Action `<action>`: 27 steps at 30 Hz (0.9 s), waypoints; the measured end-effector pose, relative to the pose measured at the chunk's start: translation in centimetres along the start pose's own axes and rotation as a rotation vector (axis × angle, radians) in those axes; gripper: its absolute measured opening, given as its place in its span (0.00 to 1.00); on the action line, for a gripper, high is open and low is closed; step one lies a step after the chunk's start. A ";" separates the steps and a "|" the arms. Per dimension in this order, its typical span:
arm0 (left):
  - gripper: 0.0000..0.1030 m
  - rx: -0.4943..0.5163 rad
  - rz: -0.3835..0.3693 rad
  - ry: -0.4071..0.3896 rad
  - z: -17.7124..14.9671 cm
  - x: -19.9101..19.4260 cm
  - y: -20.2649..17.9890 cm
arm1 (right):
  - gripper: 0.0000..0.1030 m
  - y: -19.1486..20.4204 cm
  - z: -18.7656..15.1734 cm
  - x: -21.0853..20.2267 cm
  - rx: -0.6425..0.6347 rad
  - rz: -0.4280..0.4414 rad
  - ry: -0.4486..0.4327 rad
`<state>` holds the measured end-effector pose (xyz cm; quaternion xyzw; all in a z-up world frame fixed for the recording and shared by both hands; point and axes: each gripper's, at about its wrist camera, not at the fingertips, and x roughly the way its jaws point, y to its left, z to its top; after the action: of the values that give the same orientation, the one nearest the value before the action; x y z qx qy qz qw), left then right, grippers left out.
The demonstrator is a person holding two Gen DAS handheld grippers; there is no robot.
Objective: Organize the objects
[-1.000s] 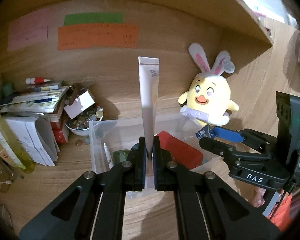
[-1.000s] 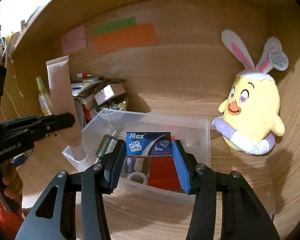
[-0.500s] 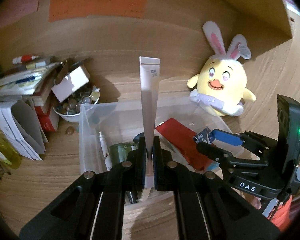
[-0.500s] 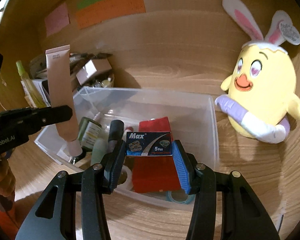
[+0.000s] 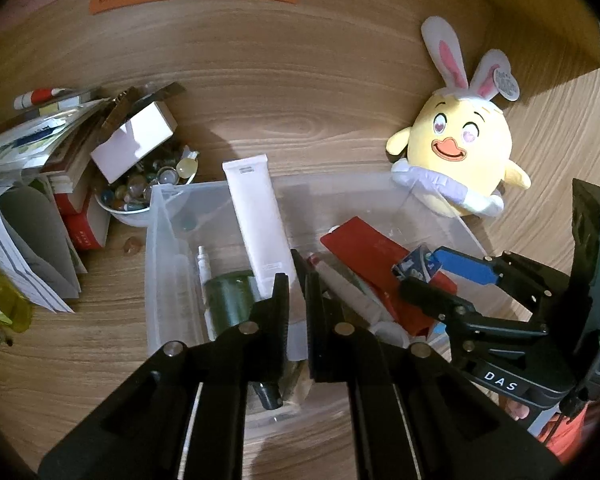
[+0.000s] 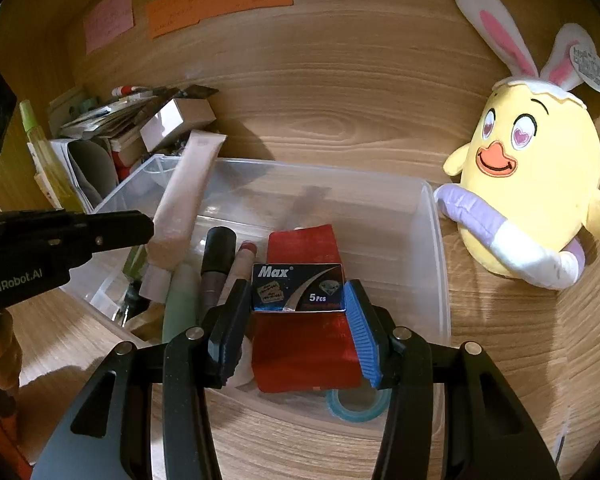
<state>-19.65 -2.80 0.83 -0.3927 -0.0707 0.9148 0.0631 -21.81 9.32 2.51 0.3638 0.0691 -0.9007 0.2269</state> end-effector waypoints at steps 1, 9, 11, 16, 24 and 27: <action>0.05 0.001 0.001 0.001 0.0 0.0 0.0 | 0.43 0.0 0.0 -0.1 -0.002 -0.002 0.001; 0.06 0.012 0.007 -0.014 -0.2 -0.9 -0.4 | 0.52 0.4 0.0 -1.0 -0.017 -0.017 -0.014; 0.07 0.015 0.007 -0.021 -0.2 -1.3 -0.5 | 0.53 0.6 0.1 -1.4 -0.020 -0.014 -0.022; 0.24 0.022 0.014 -0.043 -0.6 -2.5 -0.8 | 0.59 0.8 0.1 -2.7 -0.020 -0.009 -0.043; 0.55 0.050 0.042 -0.105 -1.7 -4.4 -1.7 | 0.74 0.7 -0.1 -4.7 -0.013 -0.023 -0.080; 0.64 0.053 0.049 -0.120 -2.2 -4.9 -1.8 | 0.80 0.6 -0.4 -5.3 -0.007 -0.026 -0.088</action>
<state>-14.61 -1.69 3.17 -0.3371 -0.0406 0.9394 0.0468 -17.91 10.78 5.85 0.3220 0.0668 -0.9186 0.2192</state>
